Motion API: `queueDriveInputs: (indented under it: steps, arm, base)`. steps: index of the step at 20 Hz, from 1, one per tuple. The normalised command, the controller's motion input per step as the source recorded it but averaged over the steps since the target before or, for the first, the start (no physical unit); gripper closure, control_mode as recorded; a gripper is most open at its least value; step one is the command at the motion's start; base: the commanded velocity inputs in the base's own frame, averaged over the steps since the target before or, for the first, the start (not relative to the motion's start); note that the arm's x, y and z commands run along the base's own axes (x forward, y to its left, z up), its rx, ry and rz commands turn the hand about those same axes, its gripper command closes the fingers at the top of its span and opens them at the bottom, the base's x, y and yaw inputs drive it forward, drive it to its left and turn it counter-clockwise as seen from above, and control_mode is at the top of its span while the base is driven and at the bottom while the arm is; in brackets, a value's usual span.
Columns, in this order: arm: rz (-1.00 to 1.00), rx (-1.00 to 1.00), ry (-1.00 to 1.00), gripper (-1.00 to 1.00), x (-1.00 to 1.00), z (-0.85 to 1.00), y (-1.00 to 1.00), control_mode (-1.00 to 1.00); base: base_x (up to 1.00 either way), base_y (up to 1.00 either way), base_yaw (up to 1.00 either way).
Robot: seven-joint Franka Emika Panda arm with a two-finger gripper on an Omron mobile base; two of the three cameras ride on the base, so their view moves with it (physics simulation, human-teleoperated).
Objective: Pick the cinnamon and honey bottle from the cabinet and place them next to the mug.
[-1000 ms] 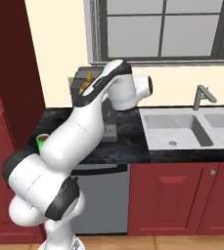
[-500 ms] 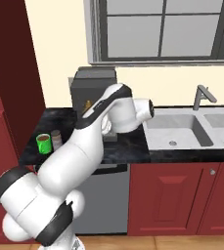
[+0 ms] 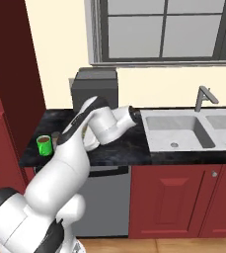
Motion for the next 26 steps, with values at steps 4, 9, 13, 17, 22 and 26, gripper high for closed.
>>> queueDriveInputs:
  steps: [4, 9, 13, 17, 22, 26]
  arm:
    - [-0.12, -0.14, 0.06, 1.0, 0.0, -0.38, 0.17, -1.0]
    - [-0.1, -0.01, 0.03, 1.0, 0.0, -0.22, 0.01, -1.0]
    - [-0.13, 0.01, 0.02, 1.0, 0.0, -0.17, 0.0, -1.0]
    - [-0.15, 0.0, 0.12, 1.0, 0.06, -0.37, 0.0, -1.0]
    - [-0.14, 0.0, 0.15, 1.0, 0.2, -0.38, 0.0, -1.0]
    - [-0.1, 0.05, 0.14, 1.0, 0.17, -0.29, 0.0, -1.0]
  base:
    - [0.0, 0.0, 0.0]
    - [0.0, 0.0, 0.0]
    - [0.0, 0.0, 0.0]
    - [0.0, 0.0, 0.0]
    - [0.0, 0.0, 0.0]
    - [0.0, 0.0, 0.0]
